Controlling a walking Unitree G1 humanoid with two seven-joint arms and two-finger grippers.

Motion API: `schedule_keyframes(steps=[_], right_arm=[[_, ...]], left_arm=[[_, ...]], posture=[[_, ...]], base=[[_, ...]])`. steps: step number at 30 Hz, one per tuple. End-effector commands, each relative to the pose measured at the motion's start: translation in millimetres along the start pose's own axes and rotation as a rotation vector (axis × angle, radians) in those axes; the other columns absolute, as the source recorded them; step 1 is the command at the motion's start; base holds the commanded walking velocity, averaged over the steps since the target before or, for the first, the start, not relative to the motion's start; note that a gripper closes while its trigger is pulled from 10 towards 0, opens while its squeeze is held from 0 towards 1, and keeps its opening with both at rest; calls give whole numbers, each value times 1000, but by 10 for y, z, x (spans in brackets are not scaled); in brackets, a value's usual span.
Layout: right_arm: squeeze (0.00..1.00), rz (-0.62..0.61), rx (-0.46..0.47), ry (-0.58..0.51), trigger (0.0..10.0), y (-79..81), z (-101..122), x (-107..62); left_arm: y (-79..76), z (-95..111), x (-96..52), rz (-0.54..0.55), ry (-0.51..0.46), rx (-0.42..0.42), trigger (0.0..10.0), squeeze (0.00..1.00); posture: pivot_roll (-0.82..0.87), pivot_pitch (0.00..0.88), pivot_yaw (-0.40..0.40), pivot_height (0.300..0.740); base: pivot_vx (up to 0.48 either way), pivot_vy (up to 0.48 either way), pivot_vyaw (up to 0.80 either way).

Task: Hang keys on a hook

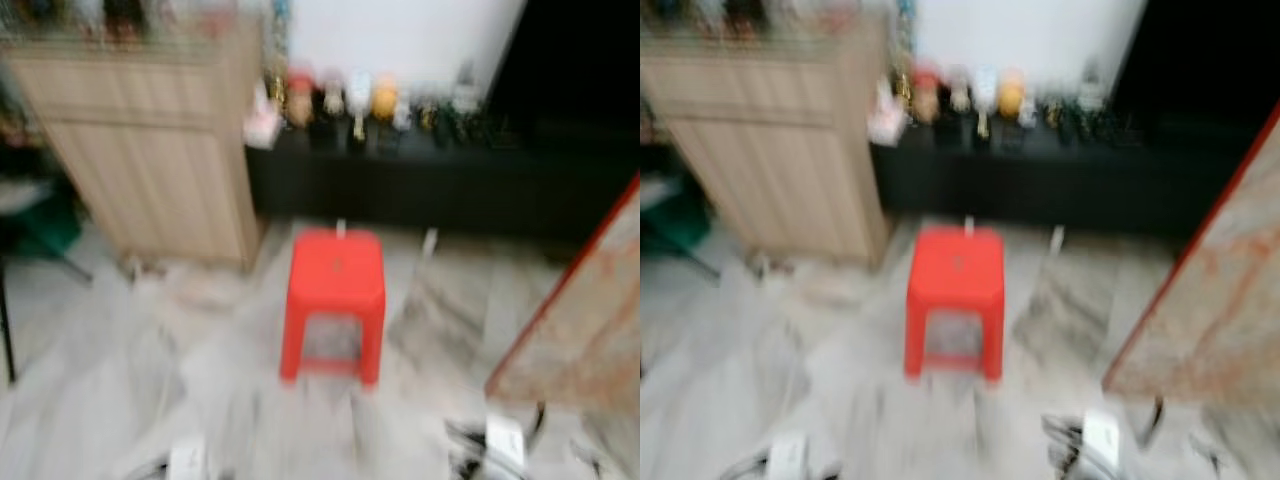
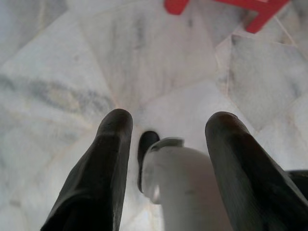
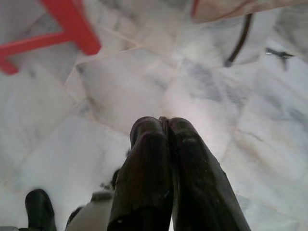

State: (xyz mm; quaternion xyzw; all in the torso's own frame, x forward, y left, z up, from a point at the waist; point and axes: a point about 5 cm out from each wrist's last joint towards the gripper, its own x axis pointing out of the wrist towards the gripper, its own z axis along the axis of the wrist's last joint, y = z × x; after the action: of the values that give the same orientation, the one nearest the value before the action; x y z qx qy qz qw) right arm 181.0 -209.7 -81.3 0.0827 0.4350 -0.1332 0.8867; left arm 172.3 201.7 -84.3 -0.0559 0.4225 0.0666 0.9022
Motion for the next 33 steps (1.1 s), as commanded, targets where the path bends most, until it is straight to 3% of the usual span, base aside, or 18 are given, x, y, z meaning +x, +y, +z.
schedule_keyframes(steps=[1, 6, 13, 33], right_arm=[[0, 0, 1, -8, 10000, 6, 32, 6], [0, -5, -3, -3, 10000, -10, 16, 2], [0, -1, 0, -8, 10000, -14, 5, -2], [0, -7, 3, -29, 10000, -26, 35, 0]], left_arm=[[20, -47, -12, 1, 22, 15, 10000, 0], [8, -63, -14, -4, 27, 21, 10000, 0], [-3, -77, -17, -15, 34, 62, 10000, 0], [-40, -90, -17, -23, 36, 80, 10000, 0]], posture=[[63, 74, -69, 740], [62, 77, -70, 740], [59, 78, -70, 740], [60, 78, -72, 740]], base=[[0, 0, -781], [0, 0, -757], [0, 0, 0], [0, -361, 0]])
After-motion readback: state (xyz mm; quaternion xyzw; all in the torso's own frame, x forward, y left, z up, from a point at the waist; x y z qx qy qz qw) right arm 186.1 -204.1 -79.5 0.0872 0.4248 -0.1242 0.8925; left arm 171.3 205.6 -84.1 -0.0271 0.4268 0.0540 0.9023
